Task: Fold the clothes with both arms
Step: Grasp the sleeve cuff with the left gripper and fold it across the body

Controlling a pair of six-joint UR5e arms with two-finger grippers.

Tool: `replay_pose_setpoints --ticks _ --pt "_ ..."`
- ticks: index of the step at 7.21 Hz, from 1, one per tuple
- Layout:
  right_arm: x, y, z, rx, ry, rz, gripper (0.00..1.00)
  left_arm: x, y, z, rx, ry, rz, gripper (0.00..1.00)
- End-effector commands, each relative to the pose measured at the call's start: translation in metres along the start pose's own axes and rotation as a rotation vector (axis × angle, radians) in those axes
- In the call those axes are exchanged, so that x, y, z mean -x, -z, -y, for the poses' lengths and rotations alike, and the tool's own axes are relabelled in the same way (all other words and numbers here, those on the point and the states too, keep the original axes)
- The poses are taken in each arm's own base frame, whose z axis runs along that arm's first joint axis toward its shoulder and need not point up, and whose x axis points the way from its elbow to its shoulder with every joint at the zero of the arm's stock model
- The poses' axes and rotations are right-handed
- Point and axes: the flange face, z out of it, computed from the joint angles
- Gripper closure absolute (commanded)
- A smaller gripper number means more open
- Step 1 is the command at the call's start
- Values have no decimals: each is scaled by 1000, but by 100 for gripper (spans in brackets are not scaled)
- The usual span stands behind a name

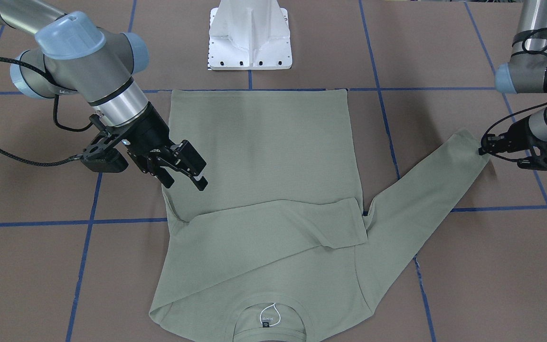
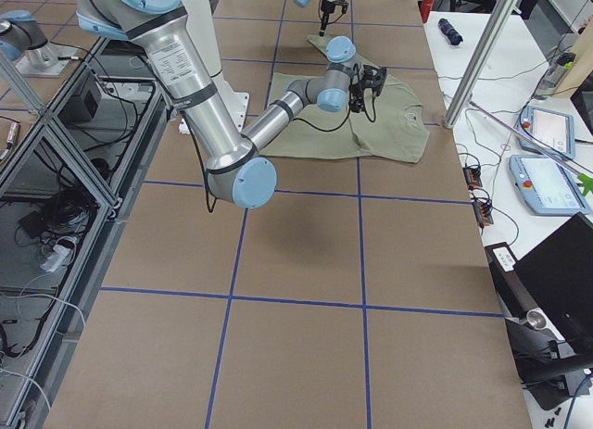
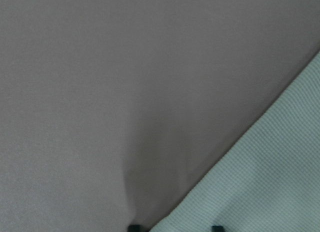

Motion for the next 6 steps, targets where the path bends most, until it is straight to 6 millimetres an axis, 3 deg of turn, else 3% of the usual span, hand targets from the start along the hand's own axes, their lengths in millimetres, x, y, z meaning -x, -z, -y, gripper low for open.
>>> replay_pose_setpoints --ticks 1,3,4,5,6 --pt "-1 -2 0 1 -1 -3 1 -36 25 -1 -12 -50 -75 100" --pt "-4 3 8 -2 -2 -4 1 -109 77 -8 -55 -144 -192 100" --pt "-15 6 19 -13 -14 -18 0 -152 103 3 -82 -93 -235 100" --pt "-38 16 42 12 -24 -45 0 -219 136 39 -100 -51 -308 100" --pt "-65 29 66 36 28 -67 0 -276 161 61 -112 10 -355 100"
